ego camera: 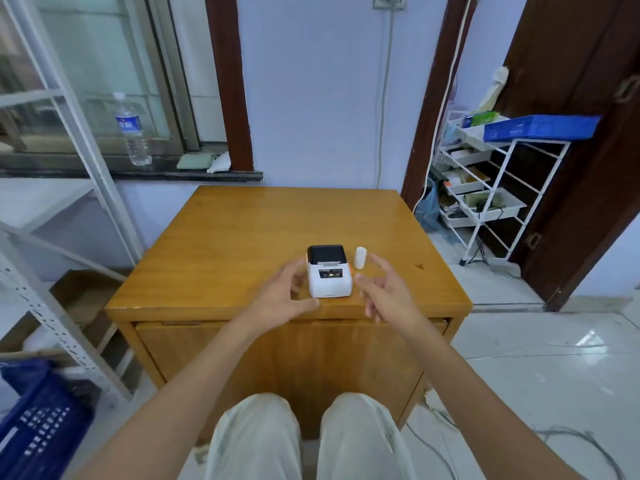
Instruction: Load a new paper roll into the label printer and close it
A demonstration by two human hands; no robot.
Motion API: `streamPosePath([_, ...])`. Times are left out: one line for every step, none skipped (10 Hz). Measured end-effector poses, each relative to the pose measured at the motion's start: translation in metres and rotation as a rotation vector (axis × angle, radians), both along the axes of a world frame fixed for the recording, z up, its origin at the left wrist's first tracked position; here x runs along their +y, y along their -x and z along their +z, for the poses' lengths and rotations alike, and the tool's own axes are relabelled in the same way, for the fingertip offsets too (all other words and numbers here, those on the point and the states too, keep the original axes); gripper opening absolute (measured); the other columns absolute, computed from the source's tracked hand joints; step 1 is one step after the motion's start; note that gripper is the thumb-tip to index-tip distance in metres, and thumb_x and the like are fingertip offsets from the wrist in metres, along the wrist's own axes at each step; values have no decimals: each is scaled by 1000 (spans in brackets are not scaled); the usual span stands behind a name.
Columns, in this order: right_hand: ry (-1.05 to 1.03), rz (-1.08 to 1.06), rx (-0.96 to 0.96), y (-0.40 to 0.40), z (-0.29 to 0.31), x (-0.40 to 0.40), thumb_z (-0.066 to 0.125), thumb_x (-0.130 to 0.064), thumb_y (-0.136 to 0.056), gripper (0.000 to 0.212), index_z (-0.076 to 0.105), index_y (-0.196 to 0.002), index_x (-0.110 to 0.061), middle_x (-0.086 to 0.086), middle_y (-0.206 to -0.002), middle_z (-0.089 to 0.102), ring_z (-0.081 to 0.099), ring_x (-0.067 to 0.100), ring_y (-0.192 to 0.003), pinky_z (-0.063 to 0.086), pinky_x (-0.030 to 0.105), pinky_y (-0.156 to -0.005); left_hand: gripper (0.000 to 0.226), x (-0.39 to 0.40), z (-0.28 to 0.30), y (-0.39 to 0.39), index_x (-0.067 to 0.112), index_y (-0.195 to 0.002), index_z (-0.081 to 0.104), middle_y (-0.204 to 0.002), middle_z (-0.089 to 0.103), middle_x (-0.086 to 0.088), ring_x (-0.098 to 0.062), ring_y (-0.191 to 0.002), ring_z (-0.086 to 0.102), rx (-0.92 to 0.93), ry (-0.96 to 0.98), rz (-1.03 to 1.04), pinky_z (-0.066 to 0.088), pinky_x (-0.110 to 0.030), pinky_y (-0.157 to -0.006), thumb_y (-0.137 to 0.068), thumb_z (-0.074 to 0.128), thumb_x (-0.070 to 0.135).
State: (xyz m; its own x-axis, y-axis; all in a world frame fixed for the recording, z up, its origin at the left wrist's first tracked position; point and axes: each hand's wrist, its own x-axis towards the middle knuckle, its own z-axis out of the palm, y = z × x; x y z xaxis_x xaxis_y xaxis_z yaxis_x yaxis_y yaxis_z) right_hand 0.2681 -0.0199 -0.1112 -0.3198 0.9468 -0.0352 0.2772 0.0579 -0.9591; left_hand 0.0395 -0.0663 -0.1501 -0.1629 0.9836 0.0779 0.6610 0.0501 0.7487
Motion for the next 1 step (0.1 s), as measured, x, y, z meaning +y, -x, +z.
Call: streamPosePath([-8,57,68,-32,35,-28,59,-24,-107,34,60,-141,-28,4,-82,64,55,8,-51,42,22,-44,86,-21,7,8,28,-160,34,-163,43,4,-12,-136,52,-75,124,-64,42,-26,-108,-88,81,35])
